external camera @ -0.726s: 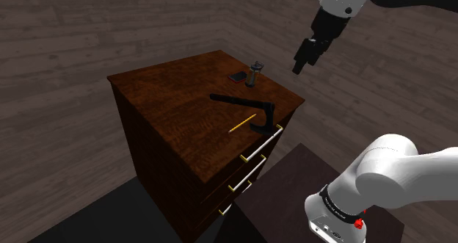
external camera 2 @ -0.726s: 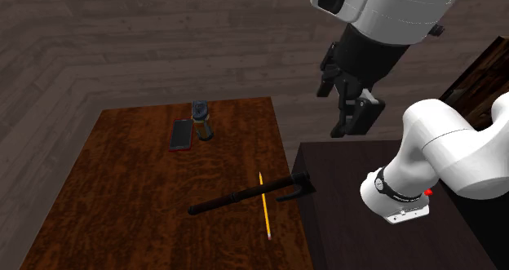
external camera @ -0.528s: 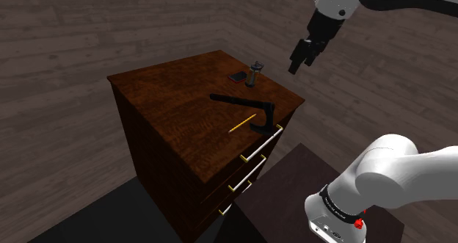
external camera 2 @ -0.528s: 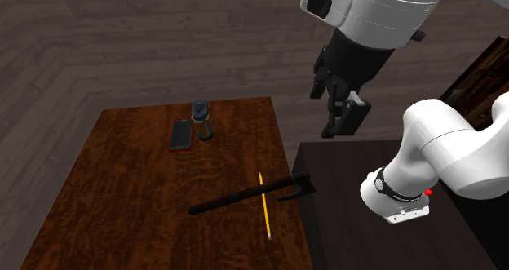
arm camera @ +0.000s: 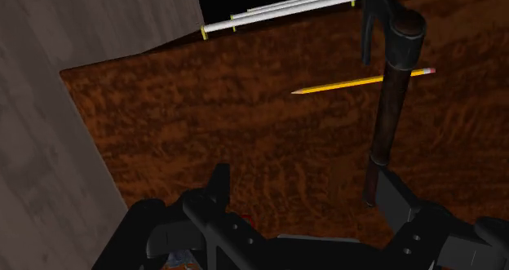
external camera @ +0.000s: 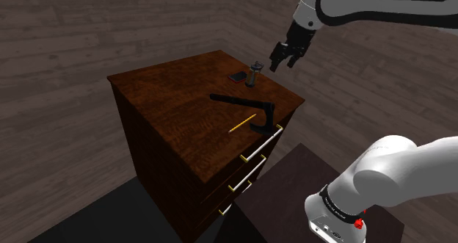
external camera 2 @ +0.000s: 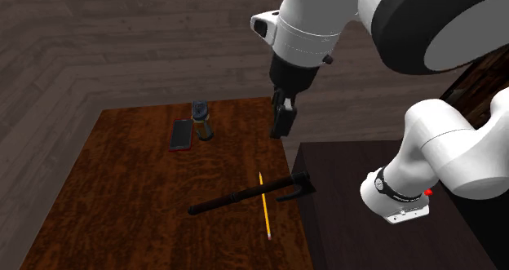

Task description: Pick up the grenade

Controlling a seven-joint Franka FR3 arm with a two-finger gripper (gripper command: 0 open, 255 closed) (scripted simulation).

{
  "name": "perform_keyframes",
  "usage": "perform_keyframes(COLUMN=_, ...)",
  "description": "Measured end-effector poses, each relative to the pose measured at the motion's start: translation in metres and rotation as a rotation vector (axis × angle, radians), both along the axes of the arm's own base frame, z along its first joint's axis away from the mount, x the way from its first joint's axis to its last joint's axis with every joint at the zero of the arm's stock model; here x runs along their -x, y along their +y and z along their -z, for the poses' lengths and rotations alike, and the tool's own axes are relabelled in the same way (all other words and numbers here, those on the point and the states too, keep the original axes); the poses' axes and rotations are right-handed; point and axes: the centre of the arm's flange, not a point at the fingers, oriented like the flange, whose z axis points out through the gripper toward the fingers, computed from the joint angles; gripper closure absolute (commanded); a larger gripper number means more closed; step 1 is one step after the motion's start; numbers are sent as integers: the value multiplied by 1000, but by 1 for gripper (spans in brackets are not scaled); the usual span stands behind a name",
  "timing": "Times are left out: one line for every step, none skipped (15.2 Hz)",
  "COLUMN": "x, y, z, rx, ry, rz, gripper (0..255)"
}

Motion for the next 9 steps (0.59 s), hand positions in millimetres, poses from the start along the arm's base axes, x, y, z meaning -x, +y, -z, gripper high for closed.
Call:
perform_keyframes(x=-11, y=-6, z=8, rx=-5, ry=-8, rz=17, gripper=0)
perform_keyframes(x=-21, y=-12, z=14, rx=-11, ry=-16, rz=35, gripper=0)
perform_keyframes(x=-29, y=-20, z=21, rx=-16, ry=-24, rz=52, gripper=0)
perform_keyframes(x=-37, y=-27, z=27, rx=-22, ry=-32, rz=70, gripper=0)
perform_keyframes(x=-48, y=-34, z=35, rx=-28, ry=-40, rz=88, gripper=0)
perform_keyframes(x=-59, y=-39, z=42, rx=-33, ry=-49, rz=106, gripper=0)
perform_keyframes(x=-66, y=-47, z=48, rx=-39, ry=-57, rz=123, gripper=0)
perform_keyframes(x=-73, y=-55, z=55, rx=-44, ry=-65, rz=141, gripper=0)
perform_keyframes(x=-82, y=-60, z=59, rx=-50, ry=-73, rz=158, gripper=0)
